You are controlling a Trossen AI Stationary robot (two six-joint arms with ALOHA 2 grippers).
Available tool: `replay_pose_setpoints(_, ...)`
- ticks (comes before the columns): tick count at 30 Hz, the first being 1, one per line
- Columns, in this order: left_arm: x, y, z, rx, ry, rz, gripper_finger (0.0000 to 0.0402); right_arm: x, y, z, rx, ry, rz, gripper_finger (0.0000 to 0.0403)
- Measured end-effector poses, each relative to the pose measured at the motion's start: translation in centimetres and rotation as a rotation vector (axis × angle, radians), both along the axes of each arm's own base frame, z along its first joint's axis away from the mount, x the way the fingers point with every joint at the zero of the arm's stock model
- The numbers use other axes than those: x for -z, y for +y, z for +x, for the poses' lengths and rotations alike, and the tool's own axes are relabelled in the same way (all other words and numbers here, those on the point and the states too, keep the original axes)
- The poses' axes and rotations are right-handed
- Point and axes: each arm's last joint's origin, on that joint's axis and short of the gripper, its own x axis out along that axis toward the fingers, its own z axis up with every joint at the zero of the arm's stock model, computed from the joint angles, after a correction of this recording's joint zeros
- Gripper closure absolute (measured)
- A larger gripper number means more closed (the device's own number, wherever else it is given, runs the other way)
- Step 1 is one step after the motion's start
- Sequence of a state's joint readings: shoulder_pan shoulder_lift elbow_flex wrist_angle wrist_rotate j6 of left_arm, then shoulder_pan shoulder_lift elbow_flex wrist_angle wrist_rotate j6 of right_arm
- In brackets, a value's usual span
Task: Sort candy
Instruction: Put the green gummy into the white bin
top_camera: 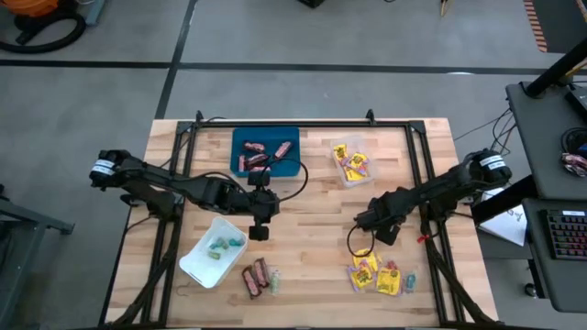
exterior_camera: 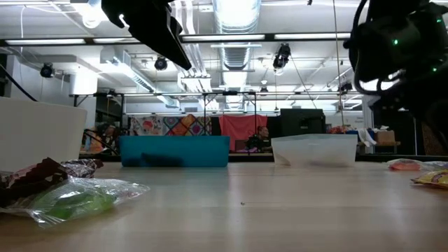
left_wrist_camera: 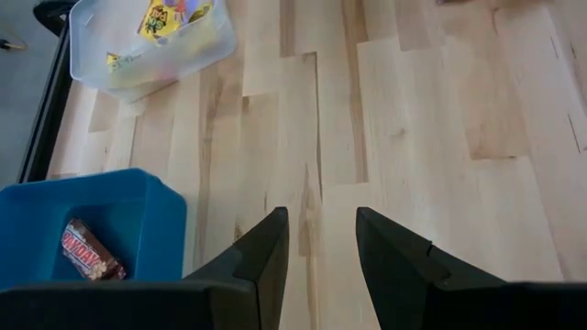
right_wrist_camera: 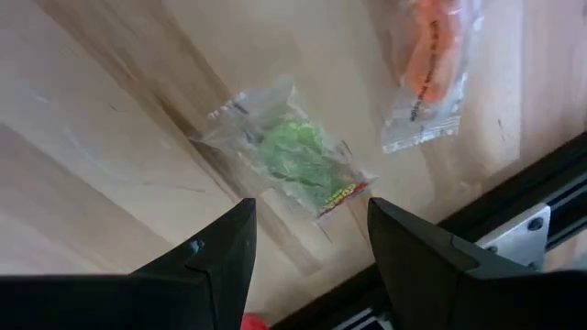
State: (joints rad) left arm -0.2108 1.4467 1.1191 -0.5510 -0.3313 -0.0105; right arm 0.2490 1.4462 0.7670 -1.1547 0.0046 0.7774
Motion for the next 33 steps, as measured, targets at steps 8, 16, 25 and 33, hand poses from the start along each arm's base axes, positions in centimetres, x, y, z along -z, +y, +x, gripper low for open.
replay_pose_setpoints(8, 0.0, 0.0, 0.0, 0.0, 0.001, 0.0, 0.0288, 2.3, 0.3, 1.3, -0.076, 0.037, 0.028, 0.0202)
replay_pose_setpoints(16, -0.2, -0.1, 0.5, 0.001, -0.06, -0.013, 0.0288, 2.8, 0.6, 2.1, -0.133, 0.052, 0.061, 0.0262)
replay_pose_setpoints(25, 1.1, -0.3, 1.0, 0.016, -0.128, -0.048, 0.0288, 1.2, 0.6, 2.2, -0.135, -0.065, 0.06, 0.0386)
replay_pose_setpoints(33, 2.0, -0.8, 1.7, 0.1, -0.201, -0.145, 0.0288, -1.6, 0.7, 2.5, -0.127, -0.32, 0.107, 0.039)
